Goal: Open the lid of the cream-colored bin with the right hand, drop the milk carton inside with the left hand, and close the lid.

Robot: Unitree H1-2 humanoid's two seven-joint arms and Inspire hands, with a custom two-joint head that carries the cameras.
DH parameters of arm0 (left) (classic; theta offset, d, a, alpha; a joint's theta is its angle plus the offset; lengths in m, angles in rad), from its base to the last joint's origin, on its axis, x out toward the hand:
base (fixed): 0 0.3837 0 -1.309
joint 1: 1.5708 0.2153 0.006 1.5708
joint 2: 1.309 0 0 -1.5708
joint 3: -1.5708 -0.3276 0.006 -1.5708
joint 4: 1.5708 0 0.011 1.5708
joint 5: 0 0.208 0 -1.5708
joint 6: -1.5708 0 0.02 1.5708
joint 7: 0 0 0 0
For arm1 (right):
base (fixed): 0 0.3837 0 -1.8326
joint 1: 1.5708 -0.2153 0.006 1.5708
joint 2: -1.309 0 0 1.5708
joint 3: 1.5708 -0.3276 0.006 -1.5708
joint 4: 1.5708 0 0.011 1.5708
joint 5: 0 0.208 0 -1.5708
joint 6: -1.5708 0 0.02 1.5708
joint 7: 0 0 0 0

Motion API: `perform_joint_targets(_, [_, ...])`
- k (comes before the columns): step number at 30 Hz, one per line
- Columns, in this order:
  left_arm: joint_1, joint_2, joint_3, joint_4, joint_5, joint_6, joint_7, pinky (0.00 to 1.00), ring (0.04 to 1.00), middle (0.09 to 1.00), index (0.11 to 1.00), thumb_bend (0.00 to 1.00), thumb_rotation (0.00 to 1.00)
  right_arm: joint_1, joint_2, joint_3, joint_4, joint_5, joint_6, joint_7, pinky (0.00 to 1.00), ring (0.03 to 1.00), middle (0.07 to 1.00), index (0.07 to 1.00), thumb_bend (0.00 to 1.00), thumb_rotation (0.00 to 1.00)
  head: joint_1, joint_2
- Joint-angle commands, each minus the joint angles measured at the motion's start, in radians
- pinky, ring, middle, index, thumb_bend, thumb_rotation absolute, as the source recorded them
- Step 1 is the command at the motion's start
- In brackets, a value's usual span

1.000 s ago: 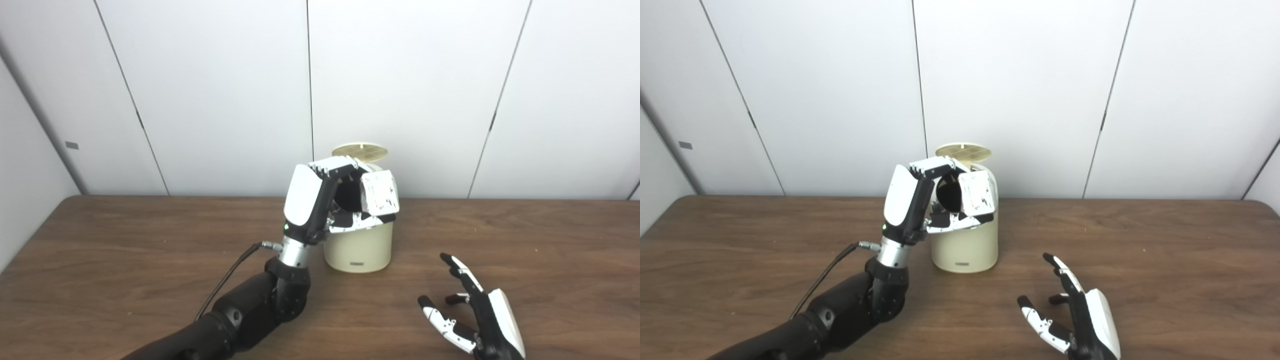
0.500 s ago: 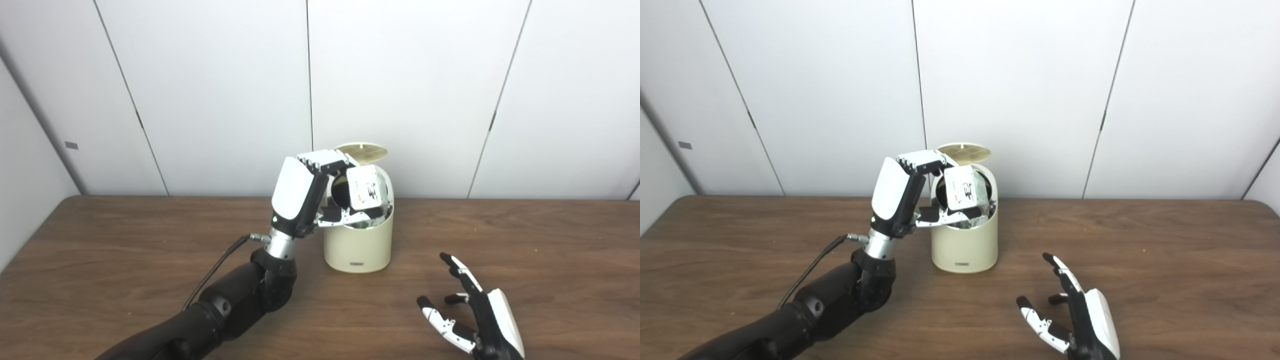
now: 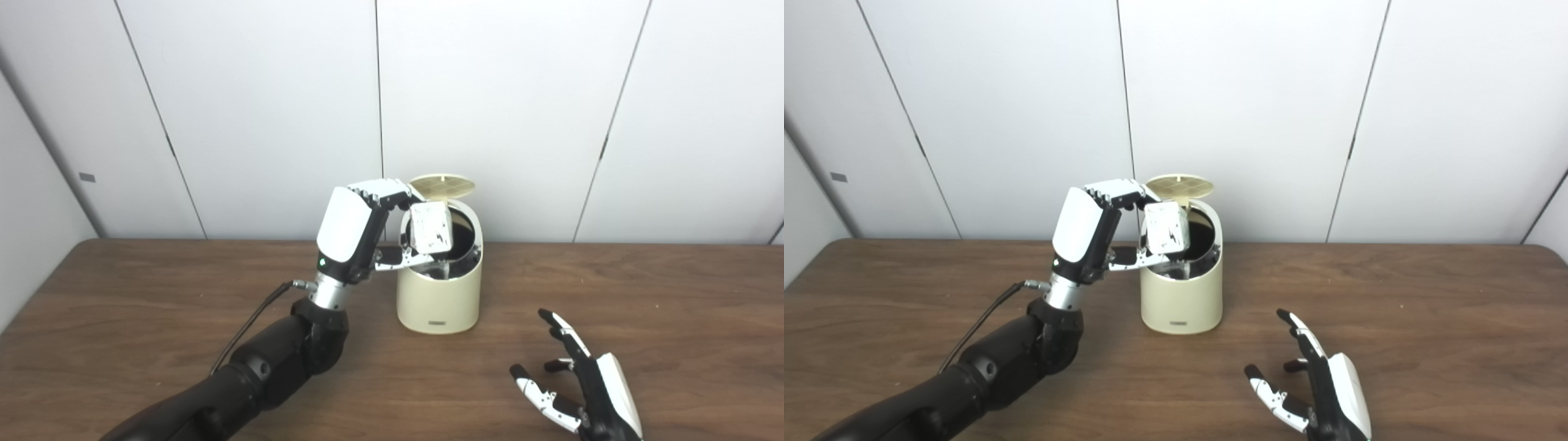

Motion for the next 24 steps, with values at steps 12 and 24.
perform_joint_targets(12, [-0.065,0.017,0.037,-0.01,0.021,-0.009,0.026,0.38,0.462,0.493,0.461,0.5,0.0,0.0,0.008,0.02,0.006,-0.003,0.007,0.032,0.8,0.885,0.908,0.89,0.23,0.27,-0.002,0.003])
perform_joint_targets(24, [-0.043,0.001,0.046,-0.003,-0.013,-0.009,-0.013,0.37,0.452,0.494,0.466,0.5,0.0,-0.002,0.009,0.025,0.0,-0.016,0.02,0.035,0.79,0.882,0.908,0.892,0.23,0.31,-0.006,0.009])
